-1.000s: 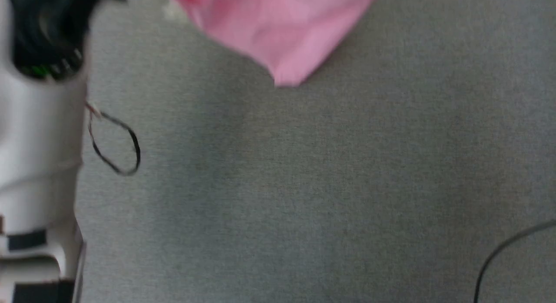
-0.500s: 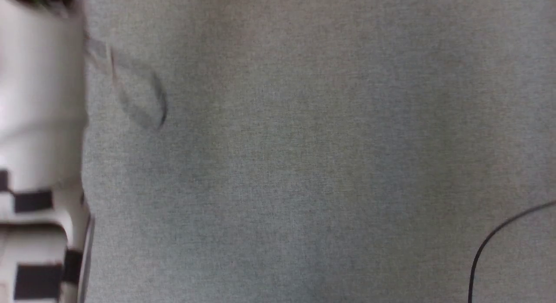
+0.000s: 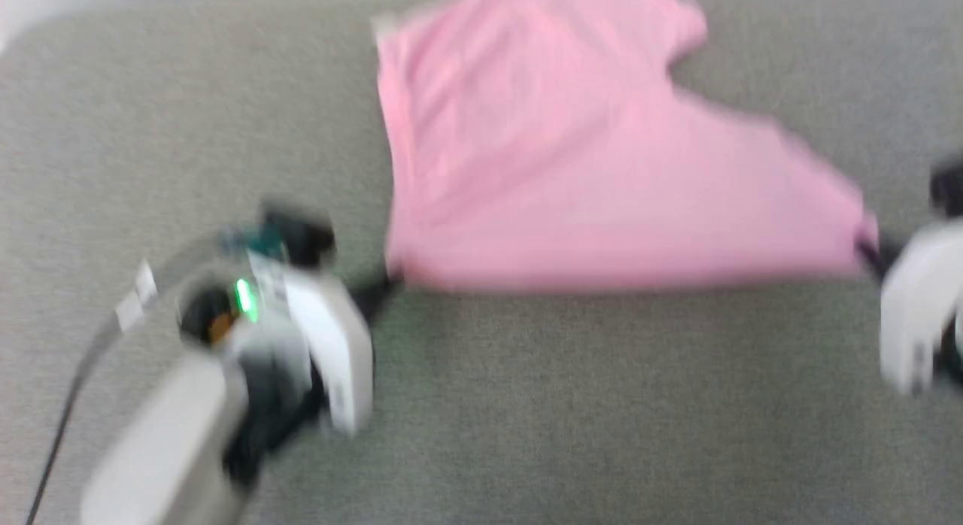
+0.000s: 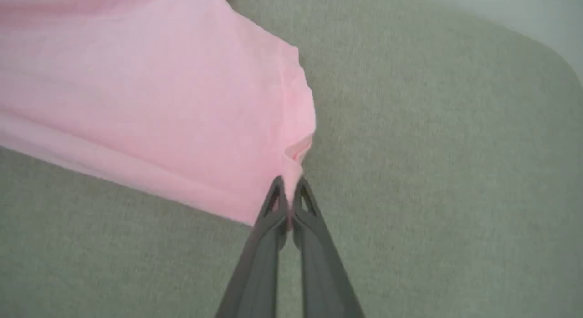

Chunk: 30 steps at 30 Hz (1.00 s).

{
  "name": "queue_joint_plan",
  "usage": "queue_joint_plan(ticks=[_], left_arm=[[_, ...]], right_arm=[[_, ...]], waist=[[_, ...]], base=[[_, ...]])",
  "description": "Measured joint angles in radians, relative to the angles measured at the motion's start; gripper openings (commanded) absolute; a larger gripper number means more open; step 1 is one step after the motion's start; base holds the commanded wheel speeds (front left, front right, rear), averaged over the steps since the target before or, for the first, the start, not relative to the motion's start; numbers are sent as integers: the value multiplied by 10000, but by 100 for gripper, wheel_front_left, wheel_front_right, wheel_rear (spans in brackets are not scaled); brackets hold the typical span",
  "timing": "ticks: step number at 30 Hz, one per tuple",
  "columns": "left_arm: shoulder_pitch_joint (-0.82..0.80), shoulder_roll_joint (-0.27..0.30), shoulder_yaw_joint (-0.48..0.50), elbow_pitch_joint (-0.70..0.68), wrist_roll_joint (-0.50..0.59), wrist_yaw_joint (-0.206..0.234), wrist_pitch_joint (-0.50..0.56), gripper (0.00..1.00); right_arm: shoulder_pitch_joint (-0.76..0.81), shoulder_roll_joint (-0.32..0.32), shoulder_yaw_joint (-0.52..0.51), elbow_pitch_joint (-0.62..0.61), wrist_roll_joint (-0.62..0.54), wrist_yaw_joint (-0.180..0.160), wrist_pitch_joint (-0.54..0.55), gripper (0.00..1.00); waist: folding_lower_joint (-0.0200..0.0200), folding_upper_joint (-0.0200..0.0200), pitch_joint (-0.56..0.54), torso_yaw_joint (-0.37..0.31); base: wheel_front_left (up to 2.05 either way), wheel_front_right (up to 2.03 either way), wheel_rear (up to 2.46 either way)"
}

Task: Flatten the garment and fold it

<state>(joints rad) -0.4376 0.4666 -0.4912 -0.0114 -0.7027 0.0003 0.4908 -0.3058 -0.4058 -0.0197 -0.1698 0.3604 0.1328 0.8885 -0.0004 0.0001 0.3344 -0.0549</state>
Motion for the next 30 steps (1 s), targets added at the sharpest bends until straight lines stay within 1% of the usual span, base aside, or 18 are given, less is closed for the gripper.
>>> queue_joint_plan(ticks=[3, 8, 10, 12, 14, 16, 17, 21, 24, 26, 30], left_arm=[[1685, 376, -232, -1118, -309, 351, 397, 0], [3799, 869, -316, -2819, -623, 1312, 859, 0], [4375, 1053, -433, -3398, -692, 1616, 1231, 0], [4761, 1181, -545, -3912, -825, 1858, 1532, 0], [4898, 1141, -474, -4408, -874, 2069, 1440, 0], [4875, 888, -290, -4761, -926, 2182, 1135, 0], [4819, 704, -242, -4849, -976, 2217, 997, 0], [4084, -4, -119, -4798, -965, 2196, 395, 0], [3403, -589, 38, -4412, -936, 2057, -171, 0], [2988, -947, 178, -3977, -974, 1958, -510, 0], [2198, -1381, 410, -2855, -894, 1852, -1099, 0]], right_arm=[[1857, 384, -631, -988, -151, 0, 583, 0], [4482, 1434, -1465, -2426, -364, -2, 1908, 0], [5249, 1622, -1741, -2999, -671, -2, 2389, 0], [5858, 1952, -1975, -3567, -690, -6, 2757, 0], [6061, 2201, -2019, -4140, -704, -10, 2798, 0], [5890, 2167, -2021, -4512, -790, -10, 2585, 0], [5707, 2031, -1977, -4575, -876, -10, 2435, 0], [4239, 1429, -1664, -4288, -1185, -10, 1609, 0], [2726, 1018, -1269, -3459, -1333, -10, 805, 0], [1750, 915, -1024, -2694, -1335, -10, 332, 0], [-70, 558, -548, -1103, -1467, -10, -779, 0]], waist=[[-1, 0, -519, 118], [-1, 0, -1206, 336], [-1, 0, -1385, 463], [0, 0, -1495, 627], [2, 0, -1572, 782], [2, 0, -1613, 905], [2, 0, -1611, 956], [4, 0, -1482, 1084], [5, 0, -1287, 1135], [6, 0, -1141, 1186], [6, 0, -778, 1340]], base=[[0, 0, 0], [0, 0, 0], [0, 0, 0], [0, 0, 0], [0, 0, 0], [0, 0, 0], [0, 0, 0], [0, 0, 0], [0, 0, 0], [0, 0, 0], [0, 0, 0]])
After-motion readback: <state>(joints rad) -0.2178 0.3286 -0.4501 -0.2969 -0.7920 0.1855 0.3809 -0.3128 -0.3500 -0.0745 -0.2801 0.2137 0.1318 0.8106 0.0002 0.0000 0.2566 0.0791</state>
